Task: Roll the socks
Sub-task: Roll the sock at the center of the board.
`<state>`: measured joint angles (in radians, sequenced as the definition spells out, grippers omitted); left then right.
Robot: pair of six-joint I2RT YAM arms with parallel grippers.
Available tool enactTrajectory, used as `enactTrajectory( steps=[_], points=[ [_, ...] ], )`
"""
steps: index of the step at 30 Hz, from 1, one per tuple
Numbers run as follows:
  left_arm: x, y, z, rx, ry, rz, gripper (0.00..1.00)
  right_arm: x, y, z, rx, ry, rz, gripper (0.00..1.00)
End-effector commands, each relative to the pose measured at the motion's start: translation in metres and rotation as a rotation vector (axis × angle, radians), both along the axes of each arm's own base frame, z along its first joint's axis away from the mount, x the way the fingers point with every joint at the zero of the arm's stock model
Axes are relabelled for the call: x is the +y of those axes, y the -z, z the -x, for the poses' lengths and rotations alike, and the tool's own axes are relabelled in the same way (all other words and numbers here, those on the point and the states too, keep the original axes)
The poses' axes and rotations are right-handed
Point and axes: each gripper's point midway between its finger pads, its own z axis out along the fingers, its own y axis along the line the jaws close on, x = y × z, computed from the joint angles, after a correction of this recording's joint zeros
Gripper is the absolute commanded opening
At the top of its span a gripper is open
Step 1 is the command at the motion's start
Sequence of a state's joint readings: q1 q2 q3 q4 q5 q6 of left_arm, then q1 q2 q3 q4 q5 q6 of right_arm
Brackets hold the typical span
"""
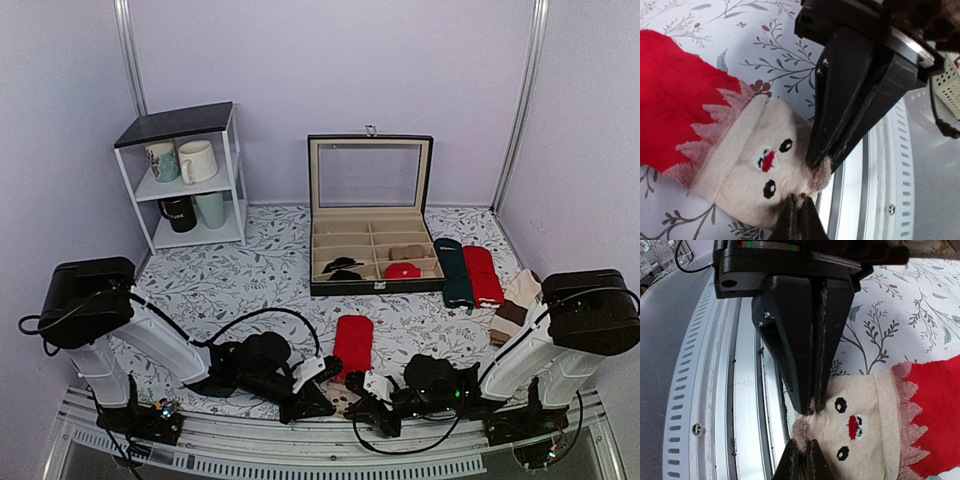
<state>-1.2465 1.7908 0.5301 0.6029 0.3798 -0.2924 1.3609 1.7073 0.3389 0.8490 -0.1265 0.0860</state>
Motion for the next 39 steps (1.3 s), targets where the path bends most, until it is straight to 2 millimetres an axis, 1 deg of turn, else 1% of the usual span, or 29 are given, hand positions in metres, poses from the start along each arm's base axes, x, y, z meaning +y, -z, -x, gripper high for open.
enactTrajectory(
  steps=[1, 3, 5, 7, 8, 10, 12, 14, 16, 17, 20, 23, 27, 31, 33, 37, 39],
  points=[
    [0.038, 0.038, -0.002, -0.067, -0.056, -0.221, 0.01, -0.015, 0.023, 0.003, 0.1, 0.061, 0.073, 0.02],
    [0.032, 0.014, -0.013, -0.184, -0.081, -0.162, 0.17, -0.021, 0.031, 0.005, 0.143, 0.083, 0.089, 0.02],
    [0.024, -0.017, -0.02, -0.308, -0.094, -0.085, 0.29, -0.026, 0.036, 0.005, 0.191, 0.115, 0.082, 0.01],
    [0.016, -0.047, -0.02, -0.424, -0.084, -0.004, 0.36, -0.032, 0.043, 0.002, 0.257, 0.157, 0.085, 0.01],
    [0.013, -0.06, -0.018, -0.477, -0.074, 0.029, 0.37, -0.034, 0.046, -0.001, 0.283, 0.18, 0.084, 0.0],
    [0.01, -0.073, -0.014, -0.55, -0.045, 0.07, 0.4, -0.039, 0.049, -0.005, 0.359, 0.222, 0.075, 0.0],
    [0.009, -0.073, -0.004, -0.583, 0.007, 0.087, 0.39, -0.042, 0.051, -0.007, 0.454, 0.263, 0.059, 0.0],
    [0.009, -0.065, 0.005, -0.587, 0.045, 0.088, 0.39, -0.042, 0.053, -0.007, 0.541, 0.283, 0.051, 0.0],
    [0.011, -0.055, 0.01, -0.584, 0.065, 0.074, 0.39, -0.042, 0.058, -0.002, 0.623, 0.286, 0.068, 0.0],
    [0.012, -0.048, 0.011, -0.583, 0.067, 0.058, 0.39, -0.042, 0.06, 0.0, 0.67, 0.297, 0.078, 0.0],
    [0.013, -0.039, 0.006, -0.604, 0.048, 0.03, 0.39, -0.047, 0.067, 0.006, 0.747, 0.324, 0.112, 0.0],
    [0.01, -0.038, -0.001, -0.64, 0.026, 0.026, 0.4, -0.054, 0.074, 0.007, 0.796, 0.373, 0.143, 0.0],
    [0.002, -0.038, -0.007, -0.688, 0.02, 0.022, 0.41, -0.055, 0.081, 0.008, 0.824, 0.4, 0.18, 0.0],
    [-0.006, -0.037, -0.008, -0.703, 0.029, 0.023, 0.41, -0.059, 0.089, 0.007, 0.84, 0.436, 0.211, 0.0],
    [-0.006, -0.036, -0.008, -0.703, 0.03, 0.023, 0.4, -0.064, 0.094, 0.008, 0.847, 0.458, 0.233, 0.0],
    [-0.002, -0.043, -0.01, -0.727, -0.006, 0.034, 0.4, -0.072, 0.101, 0.009, 0.864, 0.493, 0.266, 0.0],
    [0.001, -0.053, -0.012, -0.756, -0.03, 0.052, 0.41, -0.075, 0.103, 0.01, 0.877, 0.509, 0.281, 0.0]
  ],
)
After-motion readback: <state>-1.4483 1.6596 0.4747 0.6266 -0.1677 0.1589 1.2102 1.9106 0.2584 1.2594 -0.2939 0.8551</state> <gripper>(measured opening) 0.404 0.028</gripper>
